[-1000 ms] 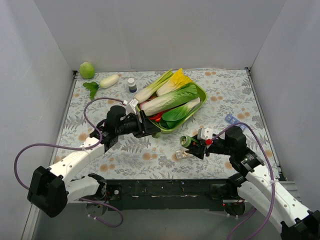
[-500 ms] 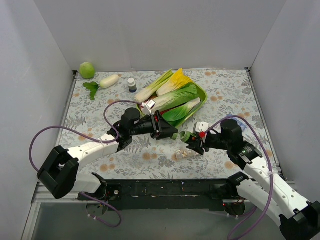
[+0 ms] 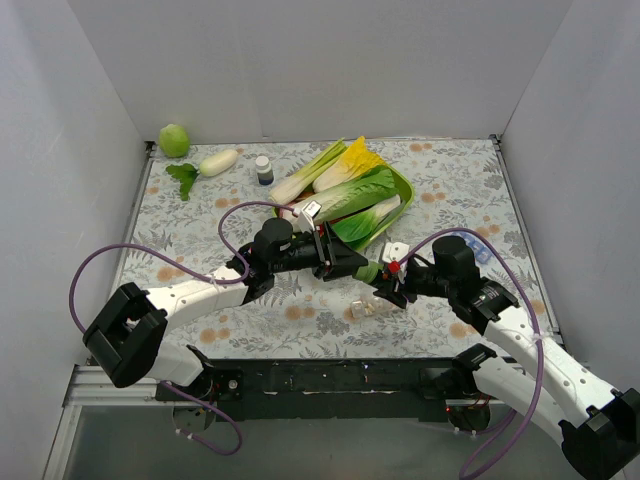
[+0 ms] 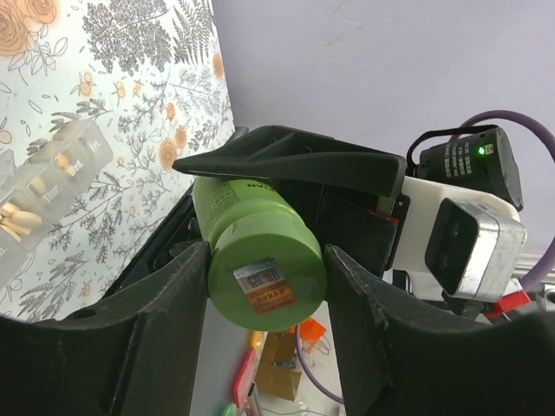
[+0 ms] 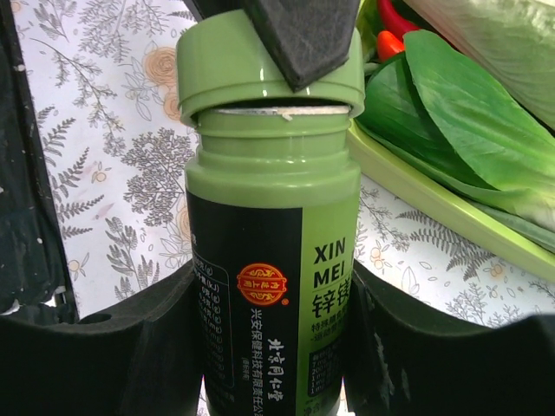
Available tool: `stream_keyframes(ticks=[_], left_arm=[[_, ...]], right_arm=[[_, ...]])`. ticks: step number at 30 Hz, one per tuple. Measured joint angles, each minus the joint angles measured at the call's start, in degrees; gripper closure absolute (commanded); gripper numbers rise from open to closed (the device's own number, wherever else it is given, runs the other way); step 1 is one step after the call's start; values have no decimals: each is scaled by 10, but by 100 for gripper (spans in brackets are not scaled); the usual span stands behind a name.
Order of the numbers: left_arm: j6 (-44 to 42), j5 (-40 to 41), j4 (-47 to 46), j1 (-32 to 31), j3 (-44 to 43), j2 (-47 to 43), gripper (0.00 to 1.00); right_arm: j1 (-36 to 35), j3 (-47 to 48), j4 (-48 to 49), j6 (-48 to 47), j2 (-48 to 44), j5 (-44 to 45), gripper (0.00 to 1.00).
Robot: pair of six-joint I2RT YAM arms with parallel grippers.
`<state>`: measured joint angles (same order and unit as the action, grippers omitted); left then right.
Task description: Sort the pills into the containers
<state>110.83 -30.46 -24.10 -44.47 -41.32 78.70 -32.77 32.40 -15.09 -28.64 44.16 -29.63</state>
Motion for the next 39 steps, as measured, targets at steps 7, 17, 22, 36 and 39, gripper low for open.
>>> stream_keyframes(ticks=[7,17,22,36,39], left_arm=[[-9,28,42,-9,-27,5,89],[-50,44,156,-20,-86,22,92],[-75,44,205,-25,-125,45,93],[-112,21,175,-26,-115,32,95],[-147,-9,161,-22,-113,29,95]], right_arm=[[-5,23,-18,-19,20,34,99],[-13,35,-54,-47,28,60,99],[-13,45,-77,-48,33,72,99],[12,57,-89,73,39,-8,99],[21,57,-88,115,38,-50,99]])
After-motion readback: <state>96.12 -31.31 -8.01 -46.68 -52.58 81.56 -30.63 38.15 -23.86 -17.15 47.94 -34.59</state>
